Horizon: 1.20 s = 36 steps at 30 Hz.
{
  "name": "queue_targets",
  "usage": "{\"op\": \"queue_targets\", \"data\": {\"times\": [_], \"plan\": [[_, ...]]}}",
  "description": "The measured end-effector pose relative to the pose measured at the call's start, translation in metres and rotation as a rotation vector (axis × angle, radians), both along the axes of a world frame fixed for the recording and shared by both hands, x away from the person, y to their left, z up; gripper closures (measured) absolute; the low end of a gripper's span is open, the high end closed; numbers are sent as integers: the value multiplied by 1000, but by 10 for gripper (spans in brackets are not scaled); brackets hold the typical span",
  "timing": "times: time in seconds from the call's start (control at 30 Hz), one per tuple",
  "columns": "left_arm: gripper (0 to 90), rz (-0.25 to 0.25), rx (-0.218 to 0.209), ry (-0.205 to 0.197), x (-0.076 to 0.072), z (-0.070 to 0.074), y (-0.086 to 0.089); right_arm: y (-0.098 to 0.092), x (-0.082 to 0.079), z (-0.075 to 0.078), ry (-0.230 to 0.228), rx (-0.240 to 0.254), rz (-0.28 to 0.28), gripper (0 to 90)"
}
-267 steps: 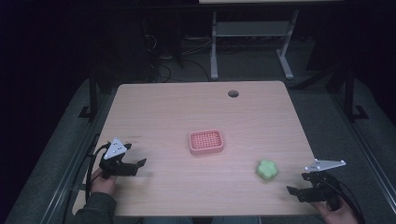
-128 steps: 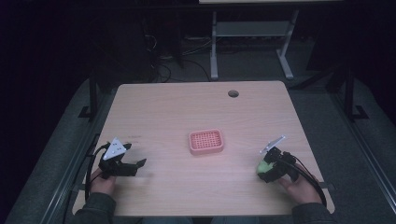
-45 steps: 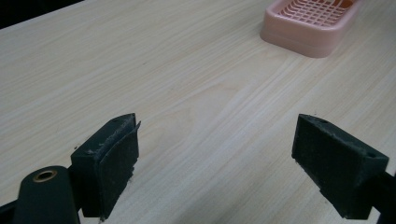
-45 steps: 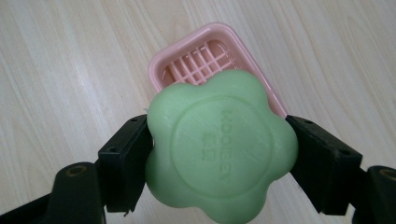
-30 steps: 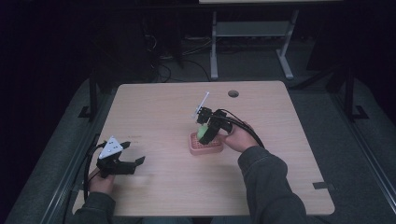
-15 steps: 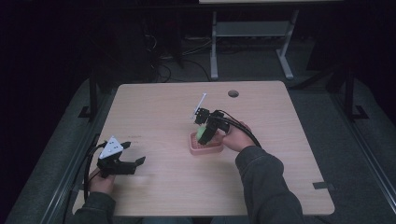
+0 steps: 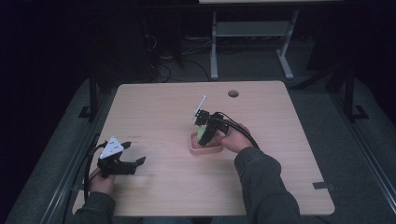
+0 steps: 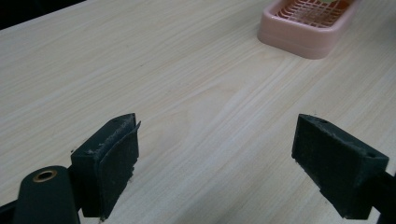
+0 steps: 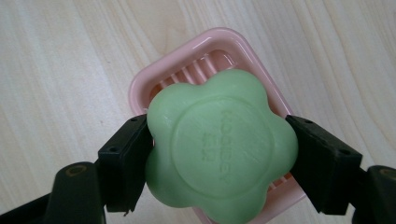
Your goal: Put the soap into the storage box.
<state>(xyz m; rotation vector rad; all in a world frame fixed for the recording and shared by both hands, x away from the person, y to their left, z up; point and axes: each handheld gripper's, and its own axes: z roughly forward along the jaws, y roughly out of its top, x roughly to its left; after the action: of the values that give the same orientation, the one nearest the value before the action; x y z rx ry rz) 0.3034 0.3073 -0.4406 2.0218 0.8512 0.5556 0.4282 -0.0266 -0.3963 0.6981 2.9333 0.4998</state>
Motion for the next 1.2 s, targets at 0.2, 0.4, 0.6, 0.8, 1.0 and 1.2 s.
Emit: {"op": "queue_targets", "data": {"times": [0.2, 0.4, 0.6, 0.8, 1.0, 1.2], "plan": [[144, -1, 2, -1, 0, 0, 0, -2, 4, -6, 7, -14, -18, 257], [144, -2, 0, -3, 0, 0, 0, 0, 6, -13, 4, -33, -24, 257], [144, -1, 1, -3, 0, 0, 0, 1, 6, -13, -4, -40, -24, 256], [144, 0, -1, -3, 0, 0, 0, 2, 6, -17, -12, -69, -26, 256], [144, 0, -1, -3, 0, 0, 0, 4, 7, -20, -13, -77, -20, 256], [144, 0, 1, -4, 0, 0, 0, 6, 6, -20, -18, -90, -23, 255]]}}
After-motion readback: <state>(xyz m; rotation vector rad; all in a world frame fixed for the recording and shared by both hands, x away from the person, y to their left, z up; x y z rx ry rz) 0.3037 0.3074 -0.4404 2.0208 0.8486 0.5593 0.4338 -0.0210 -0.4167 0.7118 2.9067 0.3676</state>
